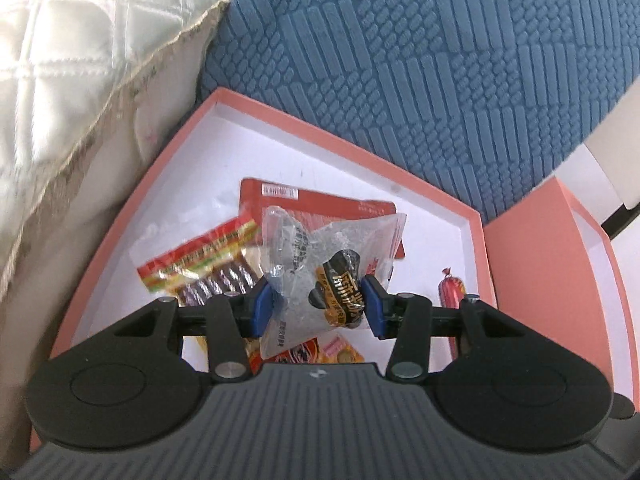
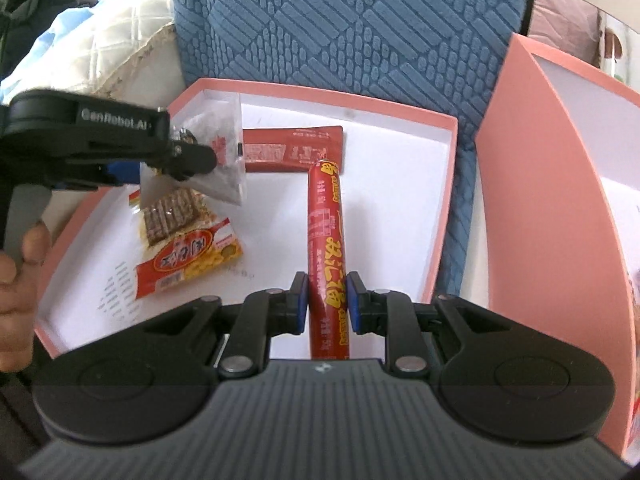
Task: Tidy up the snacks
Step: 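Lift red sausage with right gripper while left gripper lifts clear packet, then carry both held snacks over the pink box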
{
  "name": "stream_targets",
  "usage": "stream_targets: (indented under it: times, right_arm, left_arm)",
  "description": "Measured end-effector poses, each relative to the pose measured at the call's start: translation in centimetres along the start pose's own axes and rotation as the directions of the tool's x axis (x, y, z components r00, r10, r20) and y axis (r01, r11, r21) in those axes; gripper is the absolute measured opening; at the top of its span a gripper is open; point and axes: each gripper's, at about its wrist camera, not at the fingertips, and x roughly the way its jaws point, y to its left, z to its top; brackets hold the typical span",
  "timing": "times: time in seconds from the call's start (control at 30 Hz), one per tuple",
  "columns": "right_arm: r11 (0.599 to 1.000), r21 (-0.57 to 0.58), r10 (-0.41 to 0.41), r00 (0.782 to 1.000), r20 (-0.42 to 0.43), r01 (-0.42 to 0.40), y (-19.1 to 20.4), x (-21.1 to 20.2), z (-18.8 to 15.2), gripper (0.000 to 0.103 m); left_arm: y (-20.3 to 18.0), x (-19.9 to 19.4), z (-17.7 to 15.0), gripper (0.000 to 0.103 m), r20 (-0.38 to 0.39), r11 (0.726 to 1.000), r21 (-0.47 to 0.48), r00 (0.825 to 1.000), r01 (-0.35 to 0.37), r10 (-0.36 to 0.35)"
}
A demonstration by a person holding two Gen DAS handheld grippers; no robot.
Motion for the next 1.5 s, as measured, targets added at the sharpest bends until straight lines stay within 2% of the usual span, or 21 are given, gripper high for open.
stream_targets:
  times: [0.23,0.4,0.97,1.33,1.5]
  right_arm:
    - [0.998,0.059,0.0,1.0,0.008,-0.001,-0.5,-1.2,-1.3,0.024]
    - [0.998,0.055,0.002,1.0,0.008,-0.003,0.0,-1.7,-2.0,0.024]
    - [0.994,0.108,-0.019,1.0,0.024,0.017,-0.6,-5.5,-4.2,0.024]
    - [0.992,0.124,-0.039,0.996,0.075,0.03,-1.6,-10.4,-3.0,0.024]
    - [0.99,0.137,-0.039,0.994,0.104,0.024,-1.9,-12.7,-2.2,0.024]
  left_arm:
    - [0.2,-1.2,-2.9,0.052,-0.032,1.0,0.008,0.999,0.009,-0.009]
    - [0.0,-2.0,-4.0,0.052,-0.03,1.0,0.031,1.0,0.006,-0.005]
    - [-1.0,-6.2,-5.1,0.05,0.019,1.0,0.015,1.0,0.019,-0.019]
    - [-3.6,-10.6,-4.9,0.05,0.06,0.999,0.001,0.997,0.047,-0.047]
    - [-4.7,-12.4,-4.7,0.05,0.073,1.0,-0.004,0.997,0.029,-0.029]
